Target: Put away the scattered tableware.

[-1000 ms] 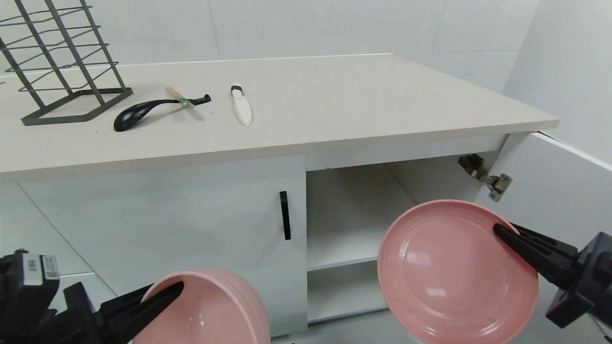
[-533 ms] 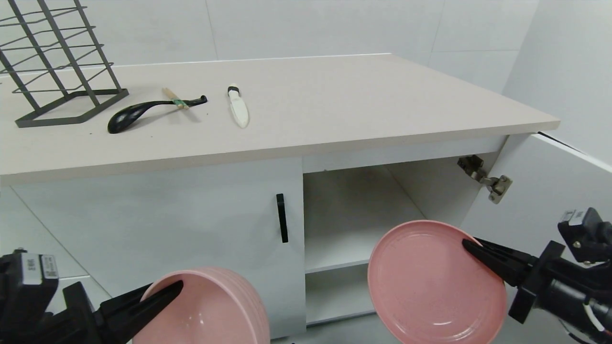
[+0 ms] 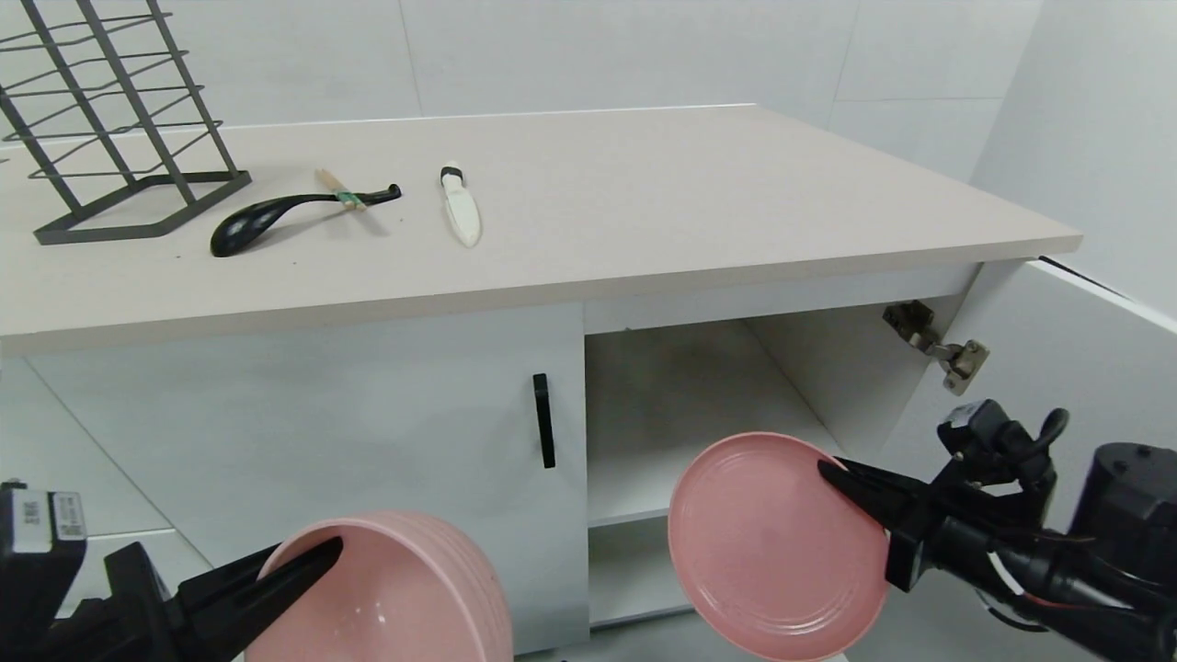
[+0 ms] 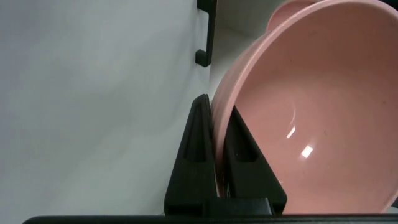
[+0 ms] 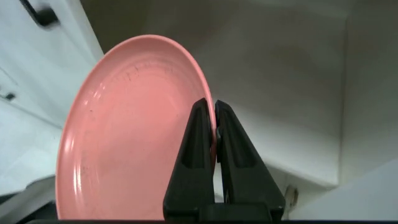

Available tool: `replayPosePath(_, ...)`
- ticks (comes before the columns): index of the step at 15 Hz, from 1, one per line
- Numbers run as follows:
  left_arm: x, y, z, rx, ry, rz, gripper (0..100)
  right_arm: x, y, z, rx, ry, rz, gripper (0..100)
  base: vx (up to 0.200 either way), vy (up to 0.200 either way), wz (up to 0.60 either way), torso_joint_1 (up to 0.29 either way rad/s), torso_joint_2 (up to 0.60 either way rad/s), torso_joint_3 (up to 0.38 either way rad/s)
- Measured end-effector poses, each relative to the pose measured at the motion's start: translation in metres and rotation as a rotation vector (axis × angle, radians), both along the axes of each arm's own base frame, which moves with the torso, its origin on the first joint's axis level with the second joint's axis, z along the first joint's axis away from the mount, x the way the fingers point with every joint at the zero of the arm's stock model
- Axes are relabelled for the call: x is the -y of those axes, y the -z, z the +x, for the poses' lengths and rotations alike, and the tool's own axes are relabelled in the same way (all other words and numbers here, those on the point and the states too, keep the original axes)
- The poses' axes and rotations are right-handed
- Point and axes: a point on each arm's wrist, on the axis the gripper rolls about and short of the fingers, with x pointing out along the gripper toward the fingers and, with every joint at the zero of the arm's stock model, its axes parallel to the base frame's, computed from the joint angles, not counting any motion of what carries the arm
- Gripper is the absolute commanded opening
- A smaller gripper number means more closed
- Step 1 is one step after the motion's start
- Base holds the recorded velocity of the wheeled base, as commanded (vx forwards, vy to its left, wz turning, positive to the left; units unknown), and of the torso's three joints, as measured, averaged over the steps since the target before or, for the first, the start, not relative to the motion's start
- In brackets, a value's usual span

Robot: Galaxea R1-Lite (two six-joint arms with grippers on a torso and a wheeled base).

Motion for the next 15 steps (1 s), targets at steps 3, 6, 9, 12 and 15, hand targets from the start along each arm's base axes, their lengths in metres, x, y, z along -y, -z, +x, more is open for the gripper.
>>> replayPosePath(3, -0.001, -0.001, 0.000, 0.006, -0.009, -0.004, 0, -0.005, 0.012, 0.019, -0.027, 0.011, -0.010, 0, 0.000, -0.067, 0.00, 0.001, 0.00, -0.001)
replayPosePath(6, -0.001, -0.001, 0.000, 0.005, -0.010, -0.005, 0, -0.007, 0.022, 0.037, -0.036, 0.029, -0.012, 0, 0.000, 0.000, 0.00, 0.000, 0.00, 0.000)
replayPosePath(9, -0.001, -0.001, 0.000, 0.002, -0.011, -0.008, 0, -0.012, 0.024, 0.052, -0.017, 0.034, -0.003, 0, 0.000, 0.000, 0.00, 0.000, 0.00, 0.000)
replayPosePath(12, -0.001, 0.000, 0.000, -0.001, -0.011, -0.008, 0, -0.014, 0.031, 0.062, -0.027, 0.038, 0.004, 0, 0.000, 0.000, 0.00, 0.000, 0.00, 0.000)
replayPosePath(15, -0.001, 0.000, 0.000, -0.002, -0.011, -0.002, 0, -0.015, 0.038, 0.073, -0.032, 0.049, 0.004, 0, 0.000, 0.000, 0.00, 0.000, 0.00, 0.000)
